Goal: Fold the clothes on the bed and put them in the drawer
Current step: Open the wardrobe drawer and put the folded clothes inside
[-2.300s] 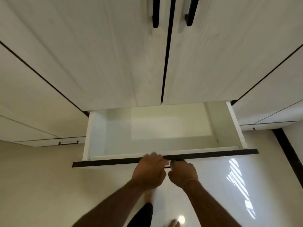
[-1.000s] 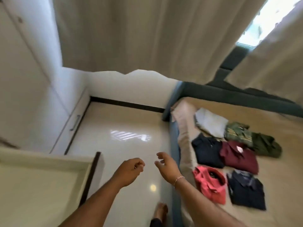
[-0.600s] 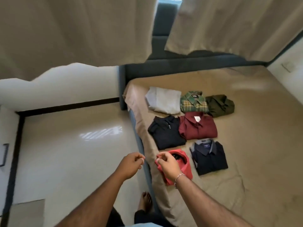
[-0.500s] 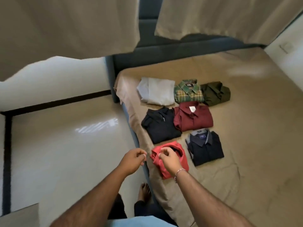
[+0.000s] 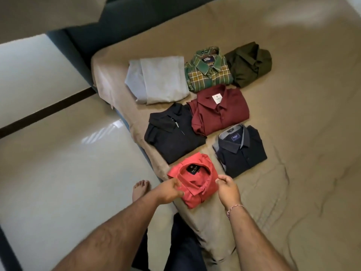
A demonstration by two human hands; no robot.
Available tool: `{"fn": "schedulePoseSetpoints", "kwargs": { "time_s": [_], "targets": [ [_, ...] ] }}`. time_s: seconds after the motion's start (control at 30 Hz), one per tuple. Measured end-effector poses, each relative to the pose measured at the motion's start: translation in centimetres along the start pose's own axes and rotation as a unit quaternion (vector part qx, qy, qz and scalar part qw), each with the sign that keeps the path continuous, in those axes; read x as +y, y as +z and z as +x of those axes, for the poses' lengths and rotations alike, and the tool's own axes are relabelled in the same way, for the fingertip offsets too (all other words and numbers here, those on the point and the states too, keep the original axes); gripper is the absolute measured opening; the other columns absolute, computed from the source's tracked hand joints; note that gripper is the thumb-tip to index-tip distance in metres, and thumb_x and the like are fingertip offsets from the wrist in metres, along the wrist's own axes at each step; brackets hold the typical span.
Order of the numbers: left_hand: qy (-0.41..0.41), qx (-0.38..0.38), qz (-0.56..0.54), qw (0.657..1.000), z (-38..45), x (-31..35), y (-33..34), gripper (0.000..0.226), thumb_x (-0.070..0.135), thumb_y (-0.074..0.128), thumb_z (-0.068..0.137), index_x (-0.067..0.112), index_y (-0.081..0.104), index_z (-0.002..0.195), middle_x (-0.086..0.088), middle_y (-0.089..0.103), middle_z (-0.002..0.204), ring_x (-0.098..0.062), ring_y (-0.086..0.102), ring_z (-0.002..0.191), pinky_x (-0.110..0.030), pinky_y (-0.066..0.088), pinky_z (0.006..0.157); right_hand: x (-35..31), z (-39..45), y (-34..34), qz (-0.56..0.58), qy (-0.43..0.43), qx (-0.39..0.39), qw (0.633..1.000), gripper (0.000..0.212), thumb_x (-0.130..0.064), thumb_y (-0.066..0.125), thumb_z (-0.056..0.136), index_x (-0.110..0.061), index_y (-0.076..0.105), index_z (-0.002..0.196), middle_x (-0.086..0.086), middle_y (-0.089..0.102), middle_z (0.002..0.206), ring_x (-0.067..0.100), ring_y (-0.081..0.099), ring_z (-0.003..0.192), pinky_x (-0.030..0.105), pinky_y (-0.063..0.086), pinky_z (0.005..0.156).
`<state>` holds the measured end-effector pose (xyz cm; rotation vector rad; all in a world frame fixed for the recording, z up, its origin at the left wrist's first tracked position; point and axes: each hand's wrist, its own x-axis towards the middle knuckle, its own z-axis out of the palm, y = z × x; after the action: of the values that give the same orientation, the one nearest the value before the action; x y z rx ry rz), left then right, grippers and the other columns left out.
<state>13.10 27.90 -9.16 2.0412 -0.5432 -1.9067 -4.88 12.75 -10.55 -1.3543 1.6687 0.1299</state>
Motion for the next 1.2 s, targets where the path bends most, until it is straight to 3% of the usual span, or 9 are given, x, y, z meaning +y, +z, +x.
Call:
{"fn": "schedulePoseSetpoints", "kwargs": {
  "time_s": [0.1,0.2,0.27,0.4,0.57,0.7,0.87,1.1,1.2],
  "targets": [
    [-0.077,-0.006,-0.02,0.997,2.8,-1.2,1.9,0.017,0.025,0.064,0.098,0.02,0.06,0.115,-0.003,0.065,0.104,-0.016,0.059,0.089,-0.028,0.051,0.063,1.1,3.9,-0.7,-0.14,-0.048,-0.026,0.989,0.036,-0.01,0.053,0.097,-0.018,0.069,0.128,0.006,0.071,0.128,0.028,0.066,0.116,0.035,0.051,0.102],
    [-0.142,0.028,-0.171,0.975,6.4,-2.1,5.7,0.03,0.035,0.074,0.09,0.02,0.064,0.114,-0.004,0.07,0.12,-0.02,0.068,0.102,-0.04,0.057,0.076,3.0,9.7,-1.0,-0.243,-0.089,-0.105,0.96,0.044,-0.014,0.055,0.095,-0.017,0.06,0.139,0.009,0.064,0.139,0.032,0.062,0.122,0.038,0.05,0.103],
    [-0.16,0.093,-0.32,0.929,7.8,-2.5,7.7,0.044,0.041,0.082,0.082,0.02,0.065,0.116,-0.003,0.073,0.116,-0.024,0.069,0.106,-0.044,0.056,0.083,3.6,11.8,-0.4,-0.261,-0.081,-0.146,0.951,0.048,-0.023,0.063,0.095,-0.014,0.056,0.142,0.009,0.061,0.141,0.032,0.06,0.126,0.037,0.048,0.106],
    [-0.113,0.248,-0.47,0.84,9.9,-1.9,11.1,0.037,0.035,0.088,0.081,0.015,0.067,0.104,-0.004,0.079,0.104,-0.024,0.074,0.095,-0.046,0.059,0.087,5.7,14.3,1.9,-0.094,0.026,-0.181,0.979,0.039,-0.038,0.067,0.093,-0.012,0.058,0.12,0.006,0.07,0.12,0.024,0.066,0.102,0.038,0.054,0.099],
    [-0.084,0.292,-0.541,0.784,10.6,0.4,11.7,0.027,0.013,0.085,0.085,0.025,0.066,0.101,0.009,0.08,0.088,-0.024,0.075,0.09,-0.045,0.061,0.085,7.1,16.3,3.4,0.052,0.064,-0.225,0.971,0.075,-0.051,0.091,0.054,-0.012,0.069,0.115,0.003,0.08,0.1,0.023,0.077,0.092,0.046,0.062,0.089],
    [-0.072,0.311,-0.518,0.794,11.4,0.4,11.2,0.029,0.007,0.083,0.085,0.021,0.072,0.109,-0.001,0.081,0.099,-0.03,0.075,0.099,-0.05,0.058,0.096,5.4,14.8,2.6,0.075,0.035,-0.272,0.959,0.032,-0.021,0.092,0.064,-0.008,0.08,0.091,0.004,0.081,0.091,0.025,0.077,0.092,0.046,0.062,0.089],
    [0.011,0.295,-0.509,0.808,10.1,3.6,11.7,0.037,0.002,0.075,0.091,0.02,0.069,0.122,-0.006,0.078,0.116,-0.025,0.075,0.107,-0.043,0.057,0.095,3.5,13.4,-1.7,0.171,-0.045,-0.287,0.942,0.034,-0.001,0.088,0.071,-0.002,0.078,0.104,0.01,0.08,0.102,0.021,0.076,0.094,0.033,0.062,0.086],
    [0.088,0.218,-0.537,0.81,15.2,15.1,14.3,0.036,-0.004,0.07,0.091,0.008,0.069,0.125,-0.011,0.078,0.116,-0.025,0.075,0.105,-0.039,0.061,0.093,1.0,21.2,-13.5,0.165,-0.149,-0.189,0.956,0.044,-0.019,0.086,0.061,-0.004,0.076,0.101,0.008,0.079,0.098,0.017,0.069,0.085,0.037,0.057,0.087],
    [0.039,0.232,-0.54,0.808,19.6,19.2,15.2,0.022,0.001,0.079,0.085,0.015,0.076,0.102,-0.005,0.081,0.096,-0.021,0.077,0.085,-0.042,0.064,0.087,1.0,26.7,-16.2,0.07,-0.172,-0.093,0.978,0.062,-0.032,0.078,0.06,-0.008,0.074,0.117,0.013,0.07,0.124,0.025,0.066,0.115,0.043,0.051,0.106]
  ]
}}
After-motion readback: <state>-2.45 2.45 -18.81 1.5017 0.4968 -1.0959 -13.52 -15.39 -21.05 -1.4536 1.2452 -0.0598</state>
